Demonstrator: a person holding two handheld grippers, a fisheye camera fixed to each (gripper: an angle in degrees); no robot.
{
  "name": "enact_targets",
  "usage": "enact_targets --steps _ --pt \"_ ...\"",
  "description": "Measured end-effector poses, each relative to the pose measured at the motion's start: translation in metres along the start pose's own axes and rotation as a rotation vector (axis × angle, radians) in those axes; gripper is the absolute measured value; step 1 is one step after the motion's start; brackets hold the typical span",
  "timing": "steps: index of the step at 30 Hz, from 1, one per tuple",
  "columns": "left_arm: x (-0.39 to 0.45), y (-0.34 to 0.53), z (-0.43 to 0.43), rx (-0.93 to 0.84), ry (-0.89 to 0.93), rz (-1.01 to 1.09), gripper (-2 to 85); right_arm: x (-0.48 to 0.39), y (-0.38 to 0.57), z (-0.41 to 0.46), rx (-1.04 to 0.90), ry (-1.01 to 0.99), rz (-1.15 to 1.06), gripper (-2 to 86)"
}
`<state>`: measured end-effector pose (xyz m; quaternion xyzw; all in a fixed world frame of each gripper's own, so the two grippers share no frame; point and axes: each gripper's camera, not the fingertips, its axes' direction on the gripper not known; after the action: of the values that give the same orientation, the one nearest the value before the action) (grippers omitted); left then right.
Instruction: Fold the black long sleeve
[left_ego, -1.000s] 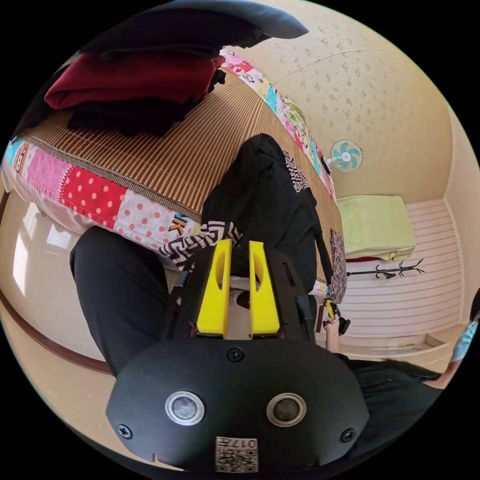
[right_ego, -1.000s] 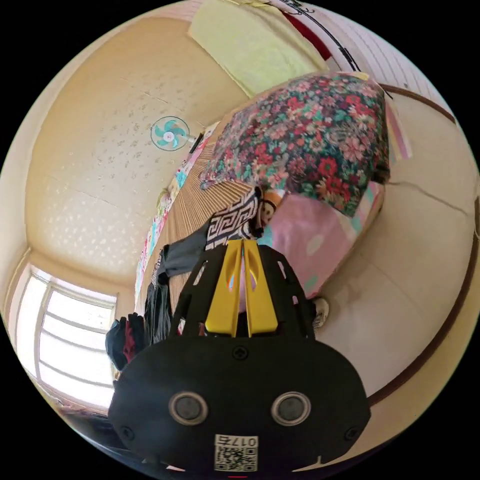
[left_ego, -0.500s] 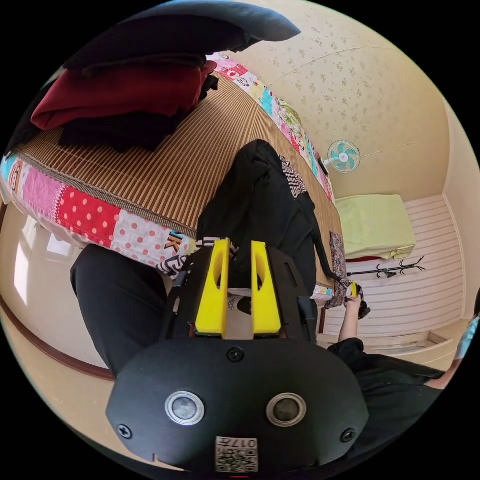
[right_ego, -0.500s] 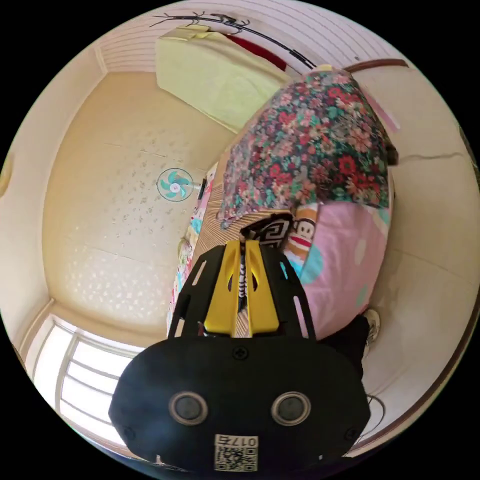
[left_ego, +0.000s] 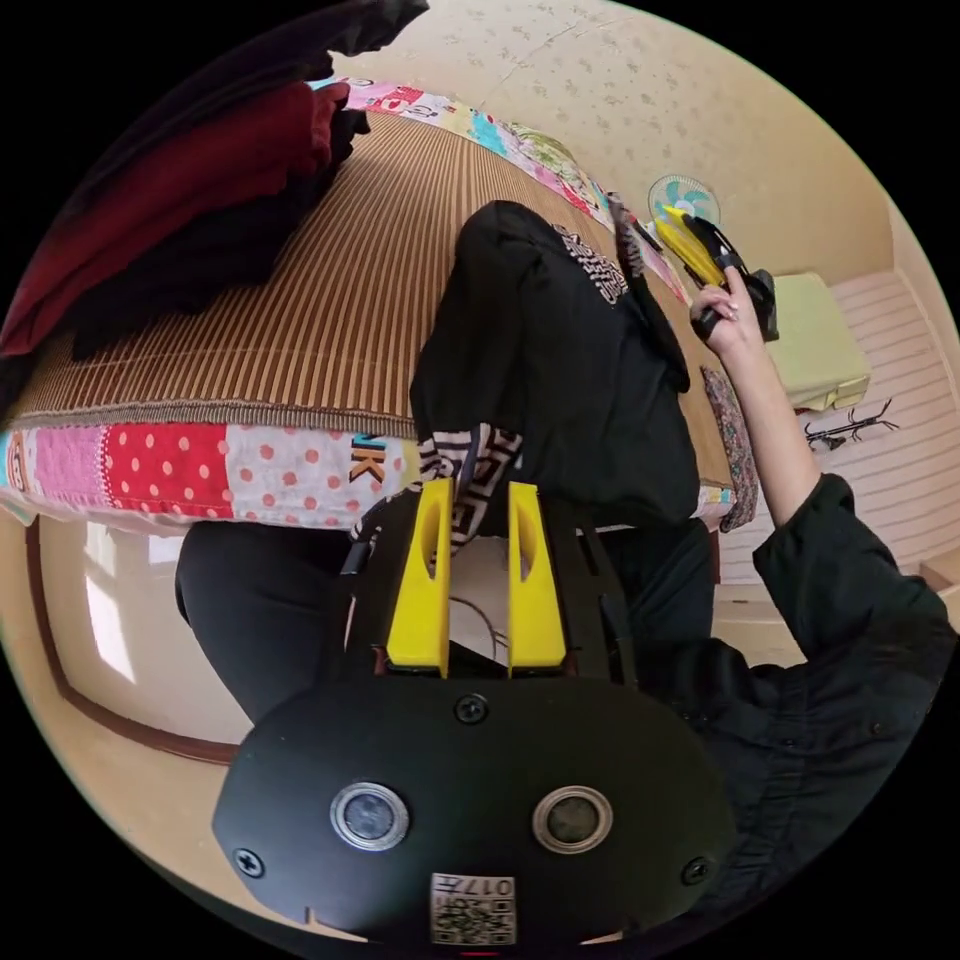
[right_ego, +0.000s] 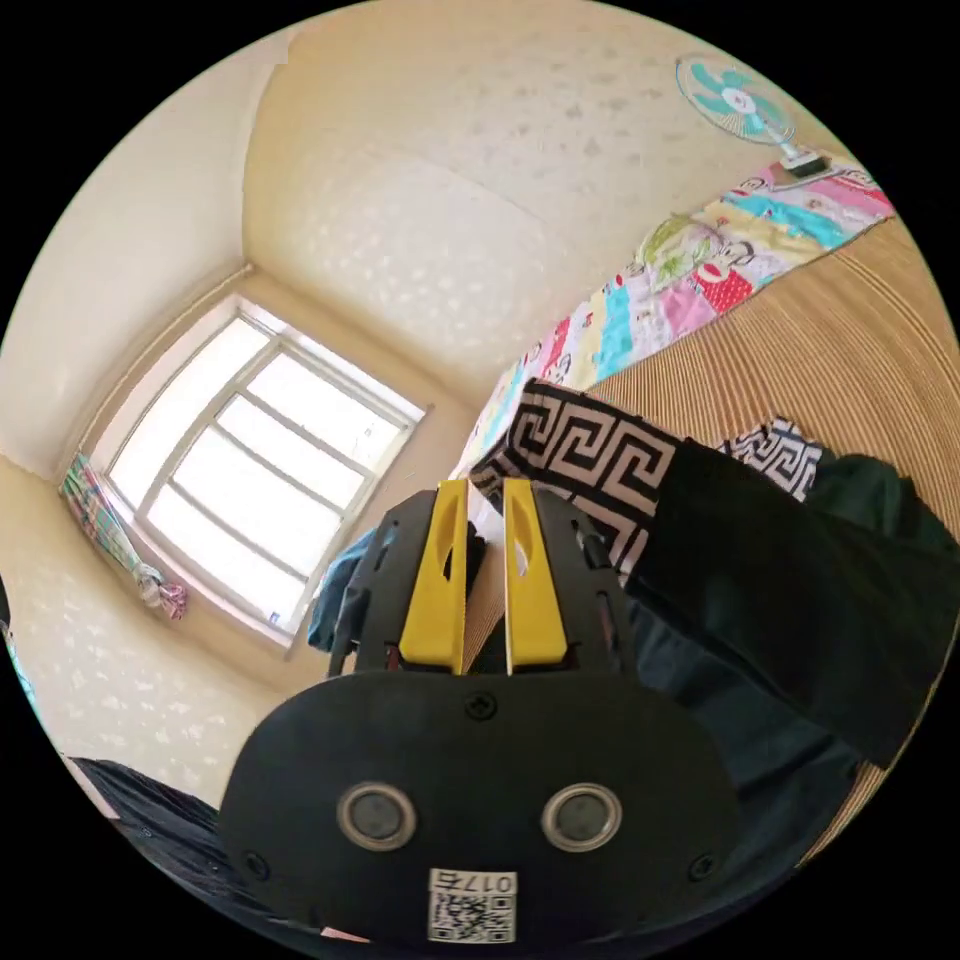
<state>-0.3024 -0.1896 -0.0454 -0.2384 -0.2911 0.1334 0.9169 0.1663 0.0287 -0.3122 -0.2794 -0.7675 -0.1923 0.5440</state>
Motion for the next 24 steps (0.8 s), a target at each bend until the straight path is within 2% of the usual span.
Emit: enact_targets --steps 1,3,8,10,11,12,14,15,16,20,22,24 --pt "0.0 0.0 0.002 -0.009 -0.023 0.013 8.7 0.002 0.02 0.031 -0.091 0.021 0.009 7.1" --pt "-0.003 -0.001 0.013 -0.052 -0.076 0.051 8.3 -0.006 0.057 0.052 -0.15 0.051 -0.023 7.6" --pt "-0.014 -0.005 0.02 -0.083 -0.166 0.08 2.3 -0.039 0.164 0.053 -0.315 0.23 -0.186 9.1" --pt "-0.022 -0.006 0.012 -0.112 -0.105 0.107 1.0 -0.053 0.211 0.042 -0.398 0.368 -0.281 9.4" --pt "-0.036 -0.004 -0.001 -0.1 0.032 0.097 0.5 -0.056 0.222 0.039 -0.418 0.403 -0.306 9.5" --pt "-0.056 0.001 -0.02 -0.038 0.222 0.067 0.2 -0.06 0.24 0.033 -0.452 0.473 -0.348 9.5" --pt "-0.096 0.015 -0.049 0.095 0.47 -0.016 0.2 -0.061 0.262 0.022 -0.485 0.562 -0.368 9.5" --pt "-0.128 0.03 -0.067 0.196 0.581 -0.095 0.3 -0.058 0.272 0.014 -0.495 0.59 -0.354 9.2" --pt "-0.143 0.038 -0.074 0.248 0.618 -0.134 0.5 -0.056 0.279 0.005 -0.482 0.575 -0.35 8.7" --pt "-0.24 0.111 -0.1 0.474 0.578 -0.527 3.8 -0.041 0.283 -0.011 -0.457 0.538 -0.232 7.0" --pt "-0.255 0.139 -0.106 0.559 0.581 -0.593 7.0 -0.038 0.281 -0.014 -0.443 0.513 -0.192 7.1" --pt "-0.253 0.151 -0.108 0.535 0.511 -0.601 10.3 -0.041 0.283 -0.012 -0.439 0.532 -0.197 7.6"
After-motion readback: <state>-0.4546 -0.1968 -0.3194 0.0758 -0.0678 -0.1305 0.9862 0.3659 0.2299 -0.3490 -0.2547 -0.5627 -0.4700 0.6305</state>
